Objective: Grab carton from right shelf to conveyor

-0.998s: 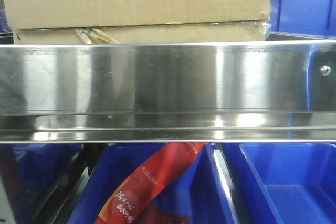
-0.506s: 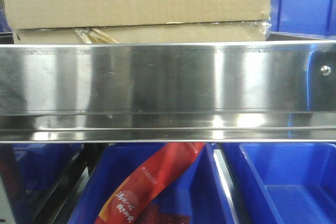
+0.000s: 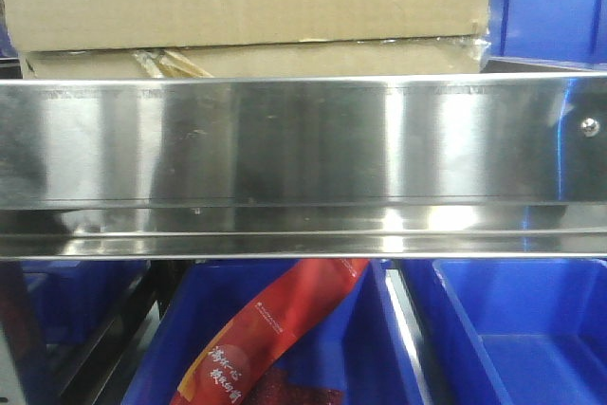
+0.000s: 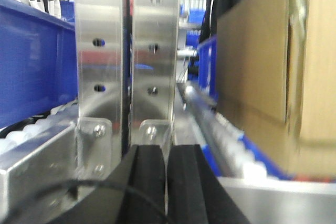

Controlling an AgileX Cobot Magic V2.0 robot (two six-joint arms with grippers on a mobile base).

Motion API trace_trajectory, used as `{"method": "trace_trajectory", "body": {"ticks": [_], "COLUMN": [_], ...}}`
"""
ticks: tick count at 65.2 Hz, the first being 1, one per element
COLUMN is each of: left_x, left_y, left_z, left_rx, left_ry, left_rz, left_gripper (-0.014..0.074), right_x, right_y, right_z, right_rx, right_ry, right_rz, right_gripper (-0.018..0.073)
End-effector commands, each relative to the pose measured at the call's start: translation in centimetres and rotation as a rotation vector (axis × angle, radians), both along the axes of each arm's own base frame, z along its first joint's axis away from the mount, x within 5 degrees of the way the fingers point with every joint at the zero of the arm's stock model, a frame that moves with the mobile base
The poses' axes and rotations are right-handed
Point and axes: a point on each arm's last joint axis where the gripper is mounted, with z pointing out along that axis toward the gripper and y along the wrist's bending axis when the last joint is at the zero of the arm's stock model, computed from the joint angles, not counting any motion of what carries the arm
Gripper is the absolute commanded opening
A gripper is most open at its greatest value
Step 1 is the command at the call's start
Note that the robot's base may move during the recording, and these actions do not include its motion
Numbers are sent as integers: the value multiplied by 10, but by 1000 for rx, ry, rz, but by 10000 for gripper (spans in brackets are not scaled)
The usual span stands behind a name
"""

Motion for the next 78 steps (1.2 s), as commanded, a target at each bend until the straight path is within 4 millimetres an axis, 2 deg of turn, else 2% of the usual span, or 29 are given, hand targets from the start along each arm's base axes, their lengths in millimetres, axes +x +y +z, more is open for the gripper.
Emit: {"method": "trace_trajectory", "body": {"ticks": [1, 4, 9, 16, 19, 25, 33, 41, 44, 50, 63, 78], "left_x": [-2, -2, -5, -15, -16, -18, -9, -1, 2, 3, 15, 52], "left_y": [1, 1, 1, -1, -1, -1, 0, 0, -1, -5, -21, -52], "left_z": [9, 10, 24, 63, 77, 112, 144, 163, 169, 178, 204, 239], "left_rx": [-78, -82, -72, -10, 19, 23, 18, 33, 37, 73, 184, 212], "left_ry": [-95, -103, -119, -88, -54, -22, 54, 83, 62, 70, 135, 201], "left_rz": [1, 1, -3, -1, 7, 10, 10, 4, -14, -88, -300, -475], "left_gripper": [15, 15, 15, 20, 38, 140, 337, 466, 489, 498, 498, 498], "right_x": [-3, -6, -12, -23, -24, -28, -27, -20, -18, -15, -9, 19], "right_y": [0, 0, 1, 2, 2, 3, 3, 3, 3, 3, 4, 16], "right_z": [15, 26, 45, 77, 88, 112, 131, 134, 134, 139, 166, 202], "right_rx": [-7, -8, -10, -13, -15, -16, -12, -12, -12, -10, 35, 52], "right_ry": [-59, -55, -53, -61, -58, -73, -89, -61, -60, -80, -74, 6], "right_rz": [-3, 3, 13, 27, 30, 34, 36, 36, 35, 31, 56, 199], "right_gripper": [-69, -69, -69, -63, -27, 109, 348, 518, 562, 551, 548, 548]}}
